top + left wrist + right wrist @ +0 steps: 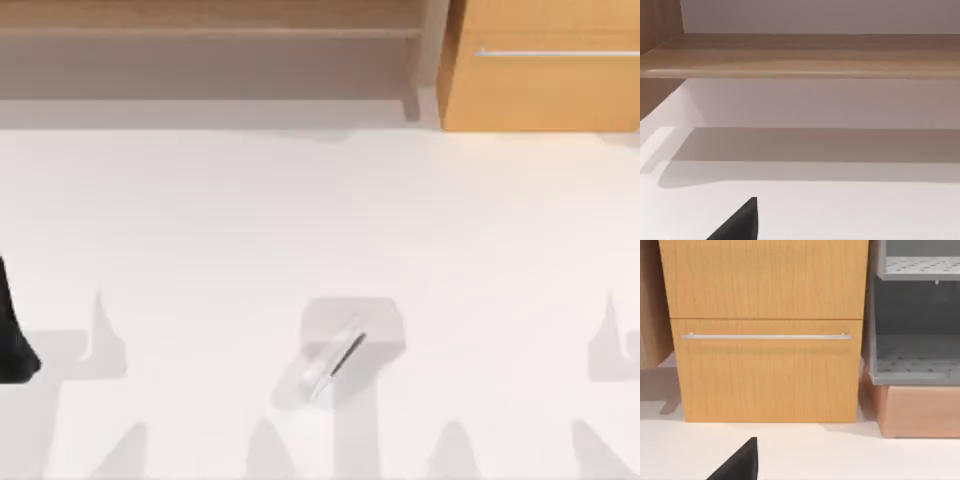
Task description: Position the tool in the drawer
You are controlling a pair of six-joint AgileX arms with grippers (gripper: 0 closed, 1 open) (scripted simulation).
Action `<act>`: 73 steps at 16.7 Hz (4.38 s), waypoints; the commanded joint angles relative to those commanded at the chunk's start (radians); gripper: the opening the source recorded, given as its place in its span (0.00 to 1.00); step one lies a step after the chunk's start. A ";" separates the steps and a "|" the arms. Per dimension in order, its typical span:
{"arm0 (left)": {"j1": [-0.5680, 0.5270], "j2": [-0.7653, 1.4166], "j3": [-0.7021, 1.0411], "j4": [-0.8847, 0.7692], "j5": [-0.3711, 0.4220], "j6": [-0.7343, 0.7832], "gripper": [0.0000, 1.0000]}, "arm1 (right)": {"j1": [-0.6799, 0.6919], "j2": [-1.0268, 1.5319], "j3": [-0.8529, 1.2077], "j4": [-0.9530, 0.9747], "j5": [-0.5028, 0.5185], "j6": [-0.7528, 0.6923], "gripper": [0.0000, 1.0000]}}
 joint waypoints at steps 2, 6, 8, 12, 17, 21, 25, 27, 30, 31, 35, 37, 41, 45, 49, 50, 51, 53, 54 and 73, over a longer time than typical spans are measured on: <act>0.000 0.000 0.000 0.000 0.000 0.000 1.00 | 0.000 0.000 0.000 0.000 0.000 0.000 1.00; 0.000 0.000 0.000 0.000 0.000 0.000 1.00 | 0.015 0.092 0.049 0.063 0.001 -0.071 1.00; 0.000 0.000 0.000 0.000 0.000 0.000 1.00 | 0.027 0.192 0.096 0.126 0.007 -0.145 1.00; 0.000 0.000 0.000 0.000 0.000 0.000 1.00 | 0.052 0.485 0.221 0.297 0.033 -0.350 1.00; 0.000 0.000 0.000 0.000 0.000 0.000 1.00 | 0.086 0.952 0.415 0.562 0.080 -0.671 1.00; 0.000 0.000 0.000 0.000 0.000 0.000 1.00 | 0.114 1.349 0.579 0.786 0.121 -0.946 1.00; 0.000 0.000 0.000 0.000 0.000 0.000 1.00 | 0.141 1.721 0.733 0.995 0.159 -1.203 1.00; 0.000 0.000 0.000 0.000 0.000 0.000 1.00 | 0.152 1.882 0.800 1.086 0.175 -1.315 1.00; 0.000 0.000 0.000 0.000 0.000 0.000 1.00 | 0.166 2.078 0.881 1.197 0.196 -1.451 1.00; 0.000 0.000 0.000 0.000 0.000 0.000 1.00 | 0.169 2.127 0.901 1.225 0.201 -1.485 1.00; 0.000 0.000 0.000 0.000 0.000 0.000 1.00 | 0.177 2.231 0.944 1.284 0.212 -1.558 1.00; 0.000 0.000 0.000 0.000 0.000 0.000 1.00 | 0.177 2.231 0.944 1.284 0.212 -1.558 1.00; 0.000 0.000 0.000 0.000 0.000 0.000 1.00 | 0.171 2.230 0.943 1.280 0.210 -1.557 1.00; 0.000 0.000 0.000 0.000 0.000 0.000 1.00 | 0.168 2.263 1.016 1.244 0.204 -1.559 1.00; 0.000 0.000 0.000 0.000 0.000 0.000 1.00 | 0.164 2.283 1.061 1.219 0.200 -1.558 1.00; 0.000 0.000 0.000 0.000 0.000 0.000 1.00 | 0.164 2.283 1.061 1.219 0.200 -1.558 1.00; 0.000 0.000 0.000 0.000 0.000 0.000 1.00 | 0.164 2.283 1.061 1.219 0.200 -1.558 1.00; 0.000 0.000 0.000 0.000 0.000 0.000 1.00 | 0.164 2.283 1.061 1.219 0.200 -1.558 0.85; 0.000 0.000 0.000 0.000 0.000 0.000 1.00 | 0.164 2.283 1.061 1.219 0.200 -1.558 0.77; 0.000 0.000 0.000 0.000 0.000 0.000 1.00 | 0.167 2.284 1.060 1.216 0.201 -1.555 0.00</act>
